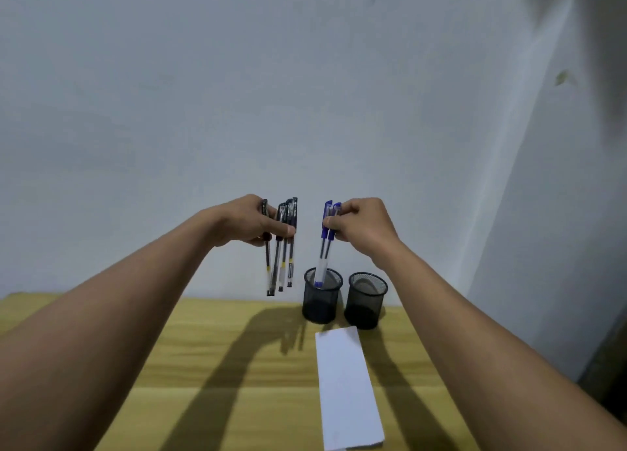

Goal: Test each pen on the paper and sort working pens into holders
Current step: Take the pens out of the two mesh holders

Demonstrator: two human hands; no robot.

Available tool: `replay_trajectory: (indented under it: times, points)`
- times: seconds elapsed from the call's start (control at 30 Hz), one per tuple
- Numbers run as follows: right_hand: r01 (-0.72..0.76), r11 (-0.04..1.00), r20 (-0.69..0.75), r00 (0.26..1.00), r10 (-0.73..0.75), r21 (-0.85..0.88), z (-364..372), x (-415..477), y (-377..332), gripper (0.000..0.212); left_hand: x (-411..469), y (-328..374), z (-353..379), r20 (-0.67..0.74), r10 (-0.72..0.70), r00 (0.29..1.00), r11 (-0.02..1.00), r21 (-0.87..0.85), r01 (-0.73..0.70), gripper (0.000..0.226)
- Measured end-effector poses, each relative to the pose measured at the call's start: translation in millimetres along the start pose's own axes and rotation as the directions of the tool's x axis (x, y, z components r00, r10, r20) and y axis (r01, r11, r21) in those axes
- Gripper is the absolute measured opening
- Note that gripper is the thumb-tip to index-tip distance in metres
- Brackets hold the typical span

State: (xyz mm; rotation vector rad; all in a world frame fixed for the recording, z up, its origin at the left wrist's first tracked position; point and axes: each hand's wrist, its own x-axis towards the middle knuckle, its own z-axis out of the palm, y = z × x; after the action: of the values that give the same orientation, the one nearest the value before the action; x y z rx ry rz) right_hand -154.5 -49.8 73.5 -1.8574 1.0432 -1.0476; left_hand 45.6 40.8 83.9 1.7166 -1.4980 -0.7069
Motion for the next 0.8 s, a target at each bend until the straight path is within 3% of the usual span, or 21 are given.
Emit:
replay_trajectory:
  times: [0.13, 0.43, 0.8]
  points:
    - [-0.099, 0.994, 0.134, 0.987, 0.091, 0.054, 26.0, -42.7, -9.3, 0.009, -39.5, -24.1, -8.0, 0.049, -0.118, 0.992, 0.993, 0.008, 0.118, 0.013]
    - [-0.334, 0.934, 0.355, 0.864, 0.356, -0.123, 119.5, -85.7, 52.5, 0.011, -71.7, -130.8, 20.4, 0.198, -0.410, 0.891, 0.912, 0.073, 0.403, 0.017]
    - [-0.485, 0.839, 0.349, 0.763, 0.544, -0.249, 170.0, -89.3, 103.7, 0.018, -58.3, -195.8, 40.6, 0.190, -0.613, 0.767, 0.790, 0.143, 0.596, 0.038]
